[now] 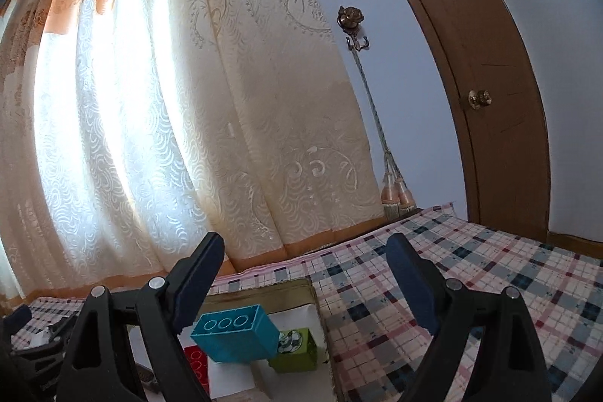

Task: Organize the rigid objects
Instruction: 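Lower and open both grippers, releasing the red and teal bricks into the tray, then move both grippers back toward the purple cube and white boxes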

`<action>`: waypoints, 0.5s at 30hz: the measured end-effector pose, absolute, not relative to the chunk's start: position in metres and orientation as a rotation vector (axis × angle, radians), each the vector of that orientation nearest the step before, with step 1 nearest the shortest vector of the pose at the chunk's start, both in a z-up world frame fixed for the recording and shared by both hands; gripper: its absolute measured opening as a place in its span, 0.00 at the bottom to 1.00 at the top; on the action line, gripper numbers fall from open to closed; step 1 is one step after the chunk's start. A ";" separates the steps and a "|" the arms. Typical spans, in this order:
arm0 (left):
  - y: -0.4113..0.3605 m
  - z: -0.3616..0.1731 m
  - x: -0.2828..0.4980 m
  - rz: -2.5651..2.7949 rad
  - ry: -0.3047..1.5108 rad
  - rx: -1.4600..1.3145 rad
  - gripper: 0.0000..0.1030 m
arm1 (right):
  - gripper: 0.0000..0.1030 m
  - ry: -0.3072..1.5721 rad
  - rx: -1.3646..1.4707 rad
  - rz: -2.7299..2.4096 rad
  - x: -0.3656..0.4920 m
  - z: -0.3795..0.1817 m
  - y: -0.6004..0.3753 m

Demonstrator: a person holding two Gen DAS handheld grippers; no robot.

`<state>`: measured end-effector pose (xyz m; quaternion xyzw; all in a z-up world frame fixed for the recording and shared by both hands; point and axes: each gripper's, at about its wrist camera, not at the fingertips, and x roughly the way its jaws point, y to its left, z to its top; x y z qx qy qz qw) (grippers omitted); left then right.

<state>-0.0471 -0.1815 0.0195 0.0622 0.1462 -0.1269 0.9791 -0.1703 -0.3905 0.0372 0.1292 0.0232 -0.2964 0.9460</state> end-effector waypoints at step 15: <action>-0.124 0.017 -0.034 -0.260 0.346 0.119 1.00 | 0.87 0.077 0.265 -0.592 -0.173 0.033 -0.333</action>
